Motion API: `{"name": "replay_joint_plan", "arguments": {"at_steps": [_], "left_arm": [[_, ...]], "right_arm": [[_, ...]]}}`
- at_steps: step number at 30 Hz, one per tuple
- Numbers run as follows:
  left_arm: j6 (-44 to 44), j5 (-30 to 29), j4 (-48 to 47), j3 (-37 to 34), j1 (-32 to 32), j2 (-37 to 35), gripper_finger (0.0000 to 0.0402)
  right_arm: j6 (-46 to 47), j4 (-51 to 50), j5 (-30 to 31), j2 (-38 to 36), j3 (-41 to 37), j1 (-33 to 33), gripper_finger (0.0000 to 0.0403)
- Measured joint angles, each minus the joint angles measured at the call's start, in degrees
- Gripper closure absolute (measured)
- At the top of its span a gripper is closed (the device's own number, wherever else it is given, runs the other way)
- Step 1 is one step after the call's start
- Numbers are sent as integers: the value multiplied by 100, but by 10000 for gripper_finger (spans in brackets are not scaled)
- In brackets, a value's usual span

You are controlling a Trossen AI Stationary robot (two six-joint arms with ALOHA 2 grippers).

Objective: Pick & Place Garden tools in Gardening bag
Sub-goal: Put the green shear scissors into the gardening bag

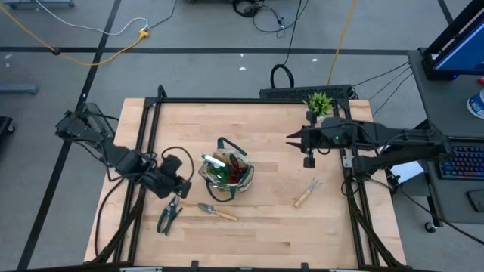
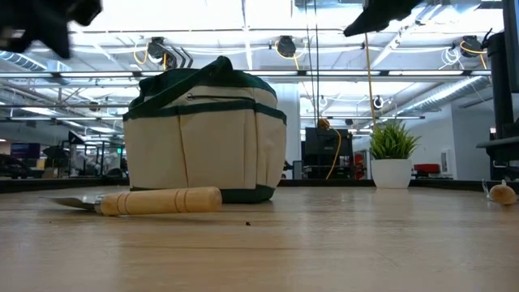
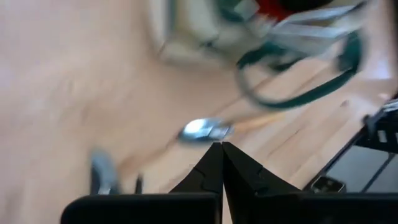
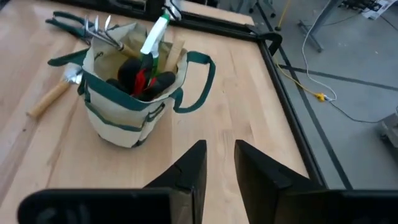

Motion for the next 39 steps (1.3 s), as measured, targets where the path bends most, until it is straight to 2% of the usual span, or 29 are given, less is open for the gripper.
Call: {"name": "replay_joint_plan", "arguments": {"at_steps": [8,17,22,30,33,39], "left_arm": [[-2037,1073,-879,0,-613,0,399],[-3572,1176,-1145,0,-1483,243,352],[-3855,1295,-1145,0,-1828,639,305],[-4157,1909,-1054,0,-2149,1389,196],[-4247,1938,-933,0,-2204,1572,163],[-4265,1938,-753,0,-2213,1852,136]], "right_arm": [[109,850,2,-607,-767,0,330],[111,1053,28,-939,-1129,0,330],[111,1053,30,-941,-1139,0,330],[111,1053,28,-941,-1139,0,330],[111,1046,9,-963,-1139,0,330],[157,839,-6,-1118,-1139,0,330]]}}
